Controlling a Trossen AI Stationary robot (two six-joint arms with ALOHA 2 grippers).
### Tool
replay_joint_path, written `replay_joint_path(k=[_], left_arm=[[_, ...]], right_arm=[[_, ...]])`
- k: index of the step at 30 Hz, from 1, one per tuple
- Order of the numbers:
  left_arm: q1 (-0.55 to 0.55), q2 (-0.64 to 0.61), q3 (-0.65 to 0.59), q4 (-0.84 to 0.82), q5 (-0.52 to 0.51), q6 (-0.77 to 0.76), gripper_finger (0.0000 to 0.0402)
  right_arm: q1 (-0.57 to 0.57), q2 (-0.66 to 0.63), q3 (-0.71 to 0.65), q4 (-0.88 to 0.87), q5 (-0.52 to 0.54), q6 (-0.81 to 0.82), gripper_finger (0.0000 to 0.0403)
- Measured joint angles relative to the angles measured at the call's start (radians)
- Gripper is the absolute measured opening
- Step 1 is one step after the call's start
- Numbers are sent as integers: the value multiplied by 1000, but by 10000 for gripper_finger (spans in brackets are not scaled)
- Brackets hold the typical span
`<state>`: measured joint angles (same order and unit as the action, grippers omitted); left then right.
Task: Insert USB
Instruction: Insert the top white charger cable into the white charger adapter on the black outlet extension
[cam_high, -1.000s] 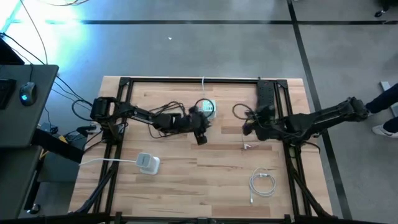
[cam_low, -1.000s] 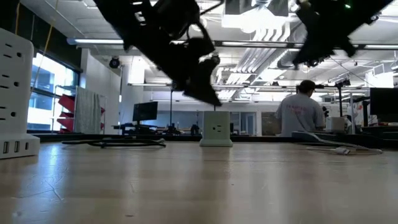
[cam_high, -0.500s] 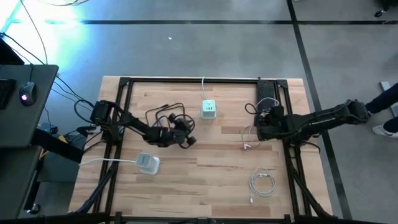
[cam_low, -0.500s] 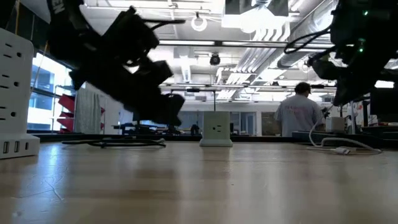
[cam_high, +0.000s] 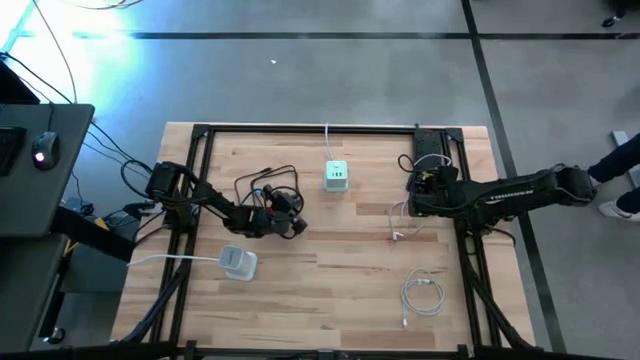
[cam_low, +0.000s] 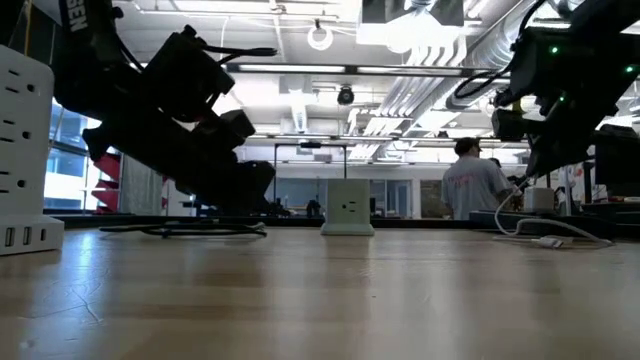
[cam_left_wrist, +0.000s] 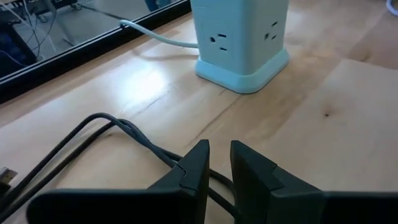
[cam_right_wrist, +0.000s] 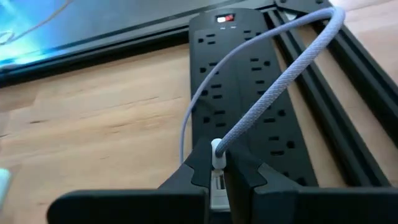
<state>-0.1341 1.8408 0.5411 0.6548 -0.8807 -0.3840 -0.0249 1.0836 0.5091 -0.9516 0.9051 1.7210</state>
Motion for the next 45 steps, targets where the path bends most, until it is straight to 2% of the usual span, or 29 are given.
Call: replay_joint_path(k=[8, 25, 35, 45], left_arm=[[-4, 0, 0, 4, -13, 0, 44], [-4, 0, 0, 5, -26, 1, 44], [-4, 0, 0, 5, -25, 1, 44], [-4, 0, 0, 5, -25, 1, 44]], right_arm=[[-8, 88, 3, 17, 22, 9, 0], [-8, 47, 34, 4, -81, -56, 0], [-8, 56, 40, -19, -84, -54, 0], [-10, 56, 40, -114, -86, -17, 0]])
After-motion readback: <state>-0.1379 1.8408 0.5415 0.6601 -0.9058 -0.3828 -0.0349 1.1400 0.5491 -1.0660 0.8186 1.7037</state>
